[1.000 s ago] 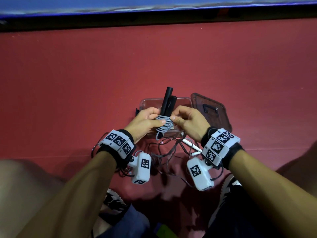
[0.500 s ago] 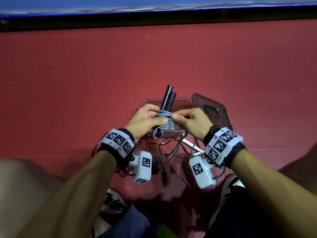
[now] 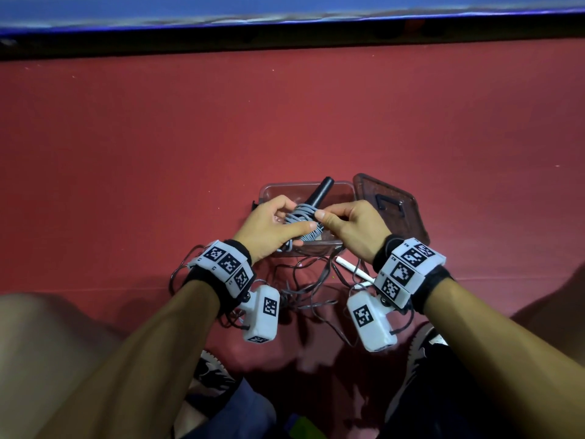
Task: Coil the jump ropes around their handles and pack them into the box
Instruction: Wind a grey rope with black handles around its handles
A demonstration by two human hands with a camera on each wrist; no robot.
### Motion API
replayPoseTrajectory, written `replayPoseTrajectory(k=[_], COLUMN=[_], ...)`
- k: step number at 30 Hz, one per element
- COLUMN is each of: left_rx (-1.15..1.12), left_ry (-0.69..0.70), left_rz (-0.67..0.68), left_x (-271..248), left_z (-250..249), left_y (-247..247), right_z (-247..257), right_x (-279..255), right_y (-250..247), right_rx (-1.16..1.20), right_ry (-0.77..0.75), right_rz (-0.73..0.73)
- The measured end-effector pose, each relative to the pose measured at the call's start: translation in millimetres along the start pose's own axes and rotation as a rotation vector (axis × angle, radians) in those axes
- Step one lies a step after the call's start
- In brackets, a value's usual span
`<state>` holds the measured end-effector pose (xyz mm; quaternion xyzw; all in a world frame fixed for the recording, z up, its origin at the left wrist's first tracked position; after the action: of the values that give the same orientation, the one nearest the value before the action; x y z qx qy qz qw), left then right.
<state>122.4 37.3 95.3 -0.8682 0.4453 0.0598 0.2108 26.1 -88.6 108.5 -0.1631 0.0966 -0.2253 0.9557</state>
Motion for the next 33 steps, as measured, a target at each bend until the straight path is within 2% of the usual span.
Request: replayPoseTrajectory(k=[5,10,16,20,25,30,33], left_rx=[0.055,-0.111,-0.197,-0.250,-0.298,-0.187,-0.037], left_ry=[0.001,-0.025,-0.043,-0.046,-0.072,-0.073,-0.052], left_rz=[0.007,0.063,0.132,0.118,0.112,0.109,0.152], left_x=[-0.1,-0.6,-1.2,-0.1,-1.9,-1.1,-1.4], left_z=[-4.2,0.1,0.9,0.9,0.9,4.0,6.7], left_y=[-3.9,4.6,12.4,9.9,12.0,12.8,16.1], right_z=[8.2,-4.0,-2.5,-1.6,-6.3,-13.7,-14.7], right_x=[-0.6,1.6,-2.2,-3.6,-3.8,-4.1,-4.9], right_y=[3.1,-3.9,1.2,2.0,-6.8,-4.3,-4.4], right_rx=[0.048,0.153,0.171,0.226,0.285,0.226,0.199], right_ry=[-0.005,0.080,0.098,0.113,0.168,0.166,0.173], right_rz=[0.060,-0.013,0.030,0.025,-0.065,-0.069,-0.067])
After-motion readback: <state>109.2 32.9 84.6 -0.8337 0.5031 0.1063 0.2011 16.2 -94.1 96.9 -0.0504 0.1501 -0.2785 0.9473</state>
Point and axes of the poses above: each hand's wrist, its own x-axis towards the middle knuckle, its own y-axis out of the palm, z = x × y, the point moved 9 cm from there along x, towards the middle knuckle, and after that the axes turned 8 degrees about x, right-handed, at the moved point
